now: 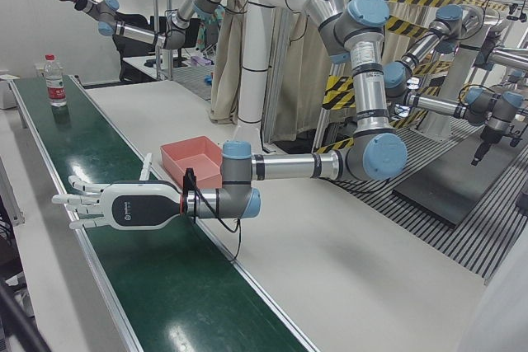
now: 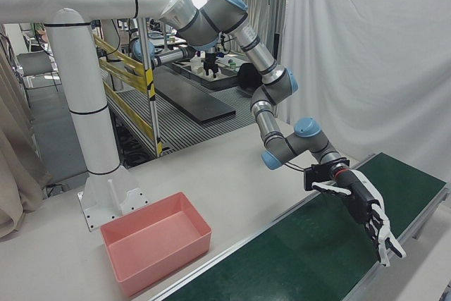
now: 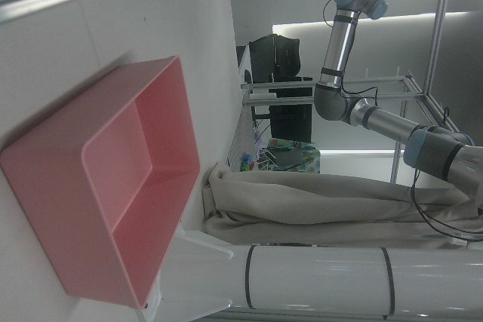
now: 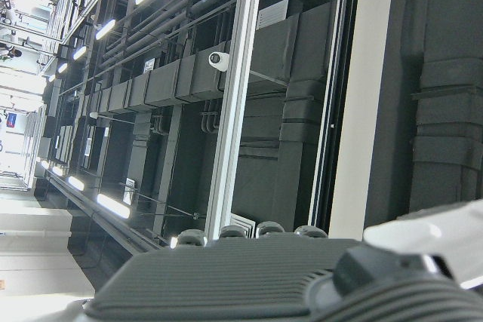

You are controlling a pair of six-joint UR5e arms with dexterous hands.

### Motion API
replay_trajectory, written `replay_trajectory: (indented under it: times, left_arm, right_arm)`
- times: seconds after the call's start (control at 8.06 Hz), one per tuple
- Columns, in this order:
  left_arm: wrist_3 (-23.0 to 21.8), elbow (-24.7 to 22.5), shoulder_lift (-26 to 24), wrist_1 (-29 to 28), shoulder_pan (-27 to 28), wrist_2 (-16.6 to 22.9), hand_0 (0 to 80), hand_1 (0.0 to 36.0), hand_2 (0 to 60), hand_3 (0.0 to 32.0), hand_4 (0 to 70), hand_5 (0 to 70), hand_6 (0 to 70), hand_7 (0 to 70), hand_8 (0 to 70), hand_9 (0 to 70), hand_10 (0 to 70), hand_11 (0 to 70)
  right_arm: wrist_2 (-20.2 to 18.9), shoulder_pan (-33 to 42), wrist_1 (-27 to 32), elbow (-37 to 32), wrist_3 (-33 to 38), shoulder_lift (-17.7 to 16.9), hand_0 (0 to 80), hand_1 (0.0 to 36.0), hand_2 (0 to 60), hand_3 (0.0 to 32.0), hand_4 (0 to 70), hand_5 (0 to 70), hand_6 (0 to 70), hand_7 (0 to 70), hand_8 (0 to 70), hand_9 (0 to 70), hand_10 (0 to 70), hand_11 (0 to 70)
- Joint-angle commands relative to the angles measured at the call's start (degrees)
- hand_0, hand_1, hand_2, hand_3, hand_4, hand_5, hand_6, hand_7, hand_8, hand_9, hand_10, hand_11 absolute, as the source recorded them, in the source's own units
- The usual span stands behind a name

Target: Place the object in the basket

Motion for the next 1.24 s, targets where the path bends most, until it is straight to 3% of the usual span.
replay_trajectory:
  times: [0.0, 0.12, 0.25, 0.5, 0.62, 1.12]
  left_arm:
    - [0.00, -0.08, -0.18, -0.14, -0.17, 0.00, 59.9, 8.9, 0.0, 8.4, 5.4, 29.4, 7.0, 4.9, 13.9, 14.5, 6.2, 10.7]
    - [0.00, -0.17, -0.26, -0.05, -0.17, 0.00, 68.8, 15.7, 0.0, 8.2, 3.9, 30.0, 7.5, 5.1, 13.6, 13.8, 6.4, 11.7]
    - [0.00, -0.08, -0.26, 0.03, -0.17, 0.00, 75.3, 17.9, 0.0, 8.4, 2.9, 30.0, 7.9, 5.3, 13.9, 14.0, 6.8, 12.5]
    - [0.00, -0.08, -0.26, 0.12, -0.17, 0.08, 68.5, 14.9, 0.0, 8.0, 4.2, 29.8, 8.1, 5.3, 14.0, 14.2, 6.8, 12.1]
    - [0.09, -0.08, -0.26, 0.12, -0.17, 0.00, 67.5, 15.8, 0.0, 8.2, 1.7, 29.5, 6.9, 4.8, 11.8, 13.2, 6.4, 11.8]
    - [0.00, -0.08, -0.26, 0.21, -0.26, 0.00, 64.6, 12.7, 0.0, 8.4, 2.0, 29.3, 6.7, 4.5, 12.1, 13.5, 7.0, 12.4]
  right_arm:
    - [0.00, -0.02, 0.00, 0.00, 0.00, 0.00, 0.0, 0.0, 0.0, 0.0, 0.0, 0.0, 0.0, 0.0, 0.0, 0.0, 0.0, 0.0]
    - [0.00, -0.02, 0.00, 0.00, 0.00, 0.00, 0.0, 0.0, 0.0, 0.0, 0.0, 0.0, 0.0, 0.0, 0.0, 0.0, 0.0, 0.0]
    - [0.00, -0.02, 0.00, 0.00, 0.00, 0.00, 0.0, 0.0, 0.0, 0.0, 0.0, 0.0, 0.0, 0.0, 0.0, 0.0, 0.0, 0.0]
    - [0.00, -0.02, 0.00, 0.00, 0.00, 0.00, 0.0, 0.0, 0.0, 0.0, 0.0, 0.0, 0.0, 0.0, 0.0, 0.0, 0.0, 0.0]
    - [0.00, -0.02, 0.00, 0.09, 0.00, 0.00, 0.0, 0.0, 0.0, 0.0, 0.0, 0.0, 0.0, 0.0, 0.0, 0.0, 0.0, 0.0]
    - [0.00, 0.06, 0.00, 0.00, 0.00, 0.00, 0.0, 0.0, 0.0, 0.0, 0.0, 0.0, 0.0, 0.0, 0.0, 0.0, 0.0, 0.0]
